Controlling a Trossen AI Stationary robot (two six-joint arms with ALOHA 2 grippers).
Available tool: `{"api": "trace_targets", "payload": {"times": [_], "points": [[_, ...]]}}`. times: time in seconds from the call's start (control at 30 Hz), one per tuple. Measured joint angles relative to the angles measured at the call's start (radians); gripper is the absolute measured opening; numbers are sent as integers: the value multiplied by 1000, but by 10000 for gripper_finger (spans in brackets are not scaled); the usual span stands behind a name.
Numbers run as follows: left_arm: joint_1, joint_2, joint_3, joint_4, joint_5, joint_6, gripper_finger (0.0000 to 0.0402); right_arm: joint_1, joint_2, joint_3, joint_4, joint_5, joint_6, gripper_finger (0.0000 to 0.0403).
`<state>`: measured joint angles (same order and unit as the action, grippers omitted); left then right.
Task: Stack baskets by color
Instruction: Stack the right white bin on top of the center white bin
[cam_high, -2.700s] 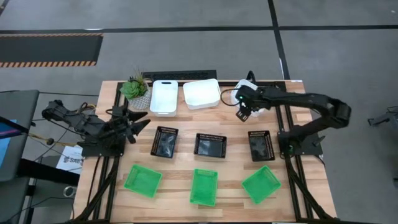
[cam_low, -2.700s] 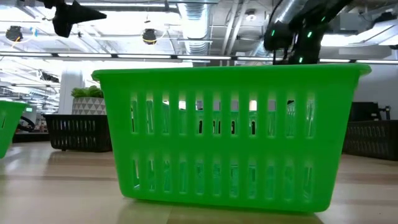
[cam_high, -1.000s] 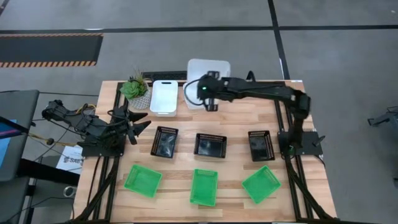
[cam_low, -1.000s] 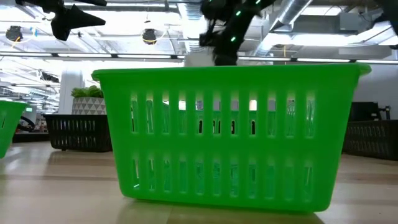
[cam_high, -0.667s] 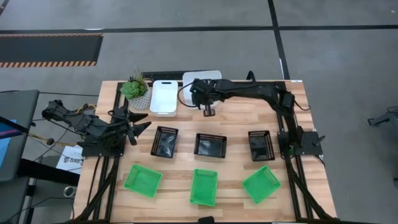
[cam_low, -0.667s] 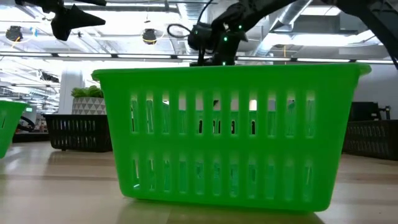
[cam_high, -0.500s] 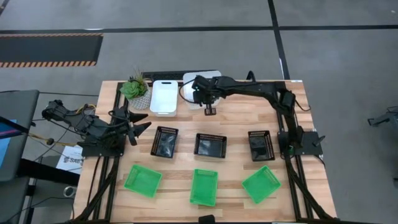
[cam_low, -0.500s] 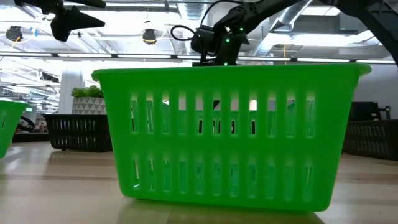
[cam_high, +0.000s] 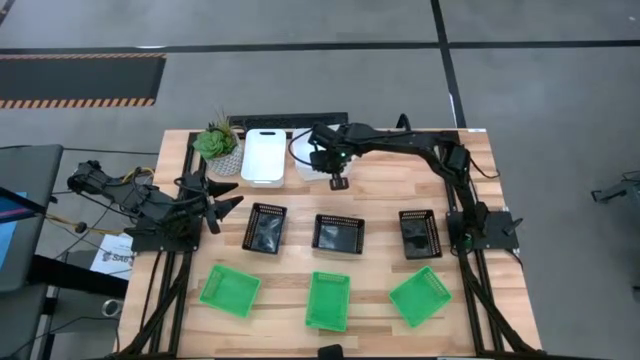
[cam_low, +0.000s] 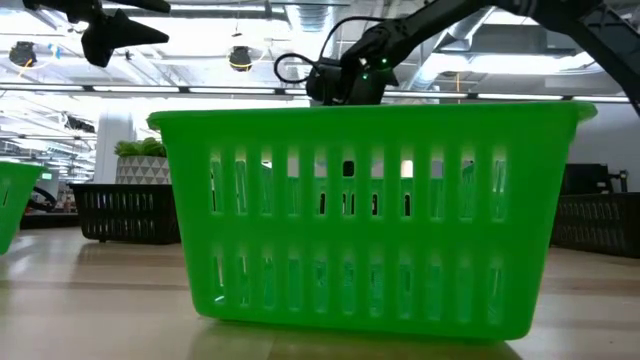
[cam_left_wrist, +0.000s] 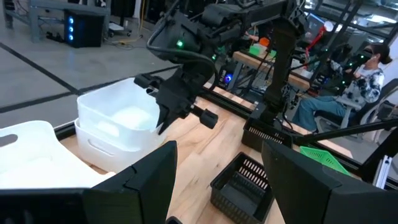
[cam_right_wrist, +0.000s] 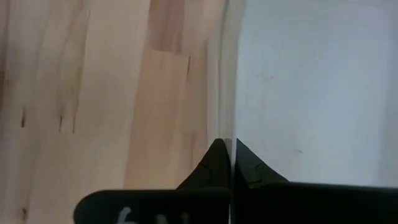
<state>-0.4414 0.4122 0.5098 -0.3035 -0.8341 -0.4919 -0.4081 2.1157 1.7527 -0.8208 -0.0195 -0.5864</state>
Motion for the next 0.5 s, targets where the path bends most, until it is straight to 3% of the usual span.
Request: {"api": "trace_targets", "payload": {"times": [0.27, 0.5], "points": [[0, 0, 0, -1, 0, 2, 224, -14, -1, 0, -9, 2, 84, 61], [0, 0, 0, -1, 0, 6, 224, -34, -15, 1, -15, 20, 136, 168]]}}
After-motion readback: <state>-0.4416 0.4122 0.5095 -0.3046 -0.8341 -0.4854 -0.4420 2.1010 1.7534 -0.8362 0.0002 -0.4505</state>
